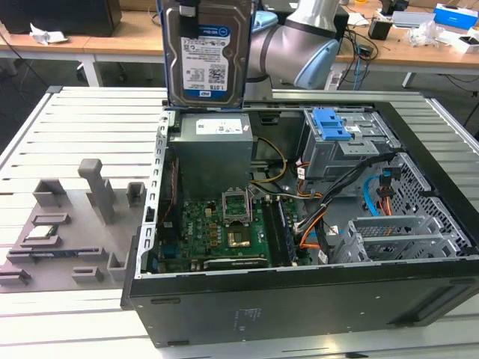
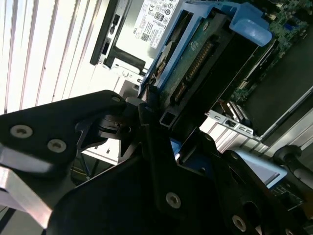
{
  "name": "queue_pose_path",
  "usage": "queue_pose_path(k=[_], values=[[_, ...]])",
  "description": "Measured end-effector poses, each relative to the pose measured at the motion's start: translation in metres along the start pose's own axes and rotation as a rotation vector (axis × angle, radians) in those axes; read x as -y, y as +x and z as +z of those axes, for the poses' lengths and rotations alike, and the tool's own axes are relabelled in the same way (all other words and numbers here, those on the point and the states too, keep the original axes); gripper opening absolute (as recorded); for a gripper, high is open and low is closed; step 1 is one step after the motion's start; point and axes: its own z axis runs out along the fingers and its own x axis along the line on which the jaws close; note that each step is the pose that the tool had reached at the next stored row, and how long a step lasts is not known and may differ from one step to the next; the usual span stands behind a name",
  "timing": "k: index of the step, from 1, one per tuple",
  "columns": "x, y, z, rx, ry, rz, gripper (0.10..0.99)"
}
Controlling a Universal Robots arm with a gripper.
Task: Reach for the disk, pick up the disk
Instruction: 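Pick up the disk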
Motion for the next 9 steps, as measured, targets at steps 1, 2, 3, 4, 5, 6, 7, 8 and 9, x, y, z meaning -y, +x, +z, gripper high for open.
queue_pose_path(k=[1,2,3,4,5,6,7,8,9], values=[[0.0031,-0.0001,-0.0002,0.0000,0.000,0.000,0.365],[0.0087,-0.0004,-0.0005,0.0000,-0.001,0.000,0.365],[0.0124,-0.0006,-0.0007,0.0000,-0.001,0.000,0.365],[0.0162,-0.0009,-0.0010,-0.0001,-0.001,0.000,0.365],[0.0216,-0.0011,-0.0013,0.0000,-0.002,0.000,0.365],[0.0290,-0.0015,-0.0018,0.0000,-0.002,0.000,0.365],[0.0328,-0.0016,-0.0020,-0.0001,-0.002,0.000,0.365],[0.0353,-0.0018,-0.0022,-0.0001,-0.002,0.000,0.365],[0.0396,-0.0020,-0.0024,-0.0001,-0.003,0.000,0.365]])
